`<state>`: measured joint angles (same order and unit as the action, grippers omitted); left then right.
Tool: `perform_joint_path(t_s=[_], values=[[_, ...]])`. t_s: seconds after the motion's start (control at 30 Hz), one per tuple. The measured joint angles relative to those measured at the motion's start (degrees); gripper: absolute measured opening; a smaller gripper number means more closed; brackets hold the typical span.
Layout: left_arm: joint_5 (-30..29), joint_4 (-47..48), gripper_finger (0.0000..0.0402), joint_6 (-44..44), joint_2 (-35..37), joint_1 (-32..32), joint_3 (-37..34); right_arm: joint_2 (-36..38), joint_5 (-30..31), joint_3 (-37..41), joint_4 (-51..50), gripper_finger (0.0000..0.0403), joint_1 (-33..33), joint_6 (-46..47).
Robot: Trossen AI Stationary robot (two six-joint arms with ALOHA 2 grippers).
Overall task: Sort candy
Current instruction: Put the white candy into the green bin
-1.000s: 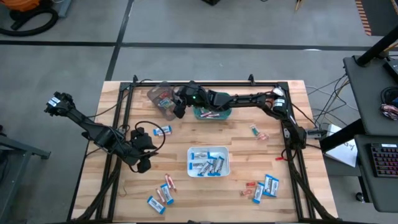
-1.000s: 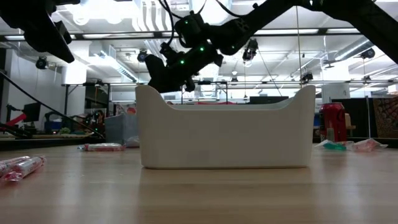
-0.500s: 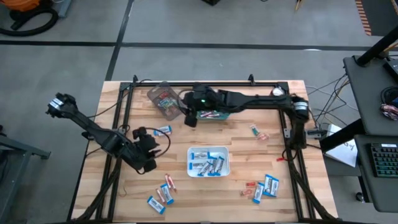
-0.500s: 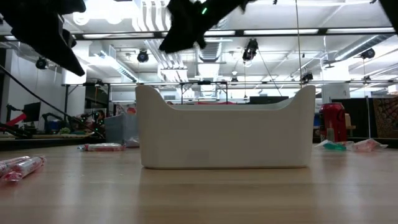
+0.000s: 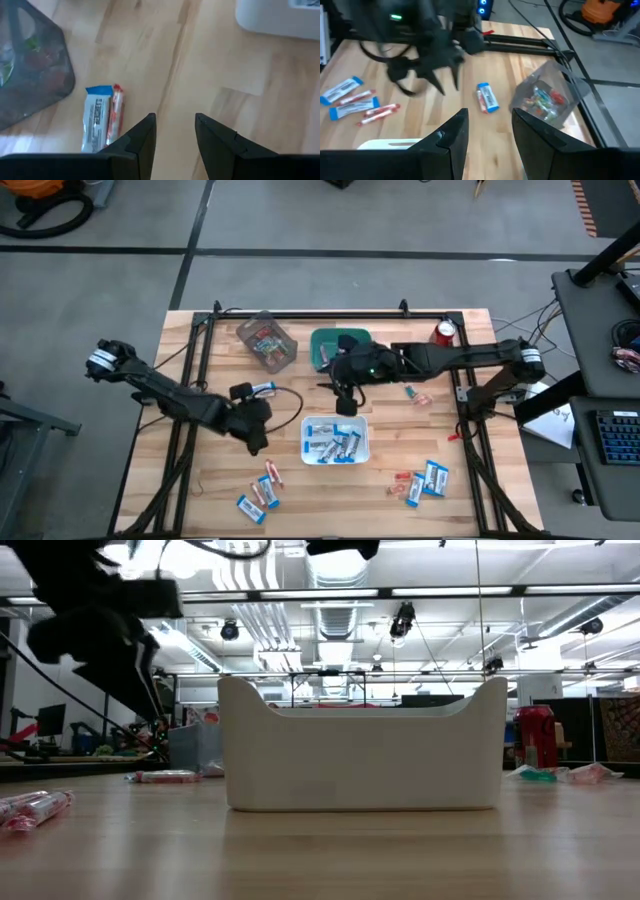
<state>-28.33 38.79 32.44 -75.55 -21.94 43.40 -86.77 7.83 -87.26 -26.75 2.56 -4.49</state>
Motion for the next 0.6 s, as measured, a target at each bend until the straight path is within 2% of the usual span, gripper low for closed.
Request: perform_joint_path(t_s=[0.13,0.27,0.6], values=[[4.47,-0.46,0.0111,-8.9,-0.15,5.29,-0.32,0.03,3.02,0.32,-0.31,0.0145,1.72,0.21],[8.41,-2.01,0.0105,-14.6,0.89,10.5,-2.42,0.03,3.33,0.61,-0.92,0.0146,2.89,0.88],[8.88,-9.36,0.0115,-21.39,1.17,16.49,-9.57,0.03,5.91,1.52,-2.62,0.0146,5.01,2.32]])
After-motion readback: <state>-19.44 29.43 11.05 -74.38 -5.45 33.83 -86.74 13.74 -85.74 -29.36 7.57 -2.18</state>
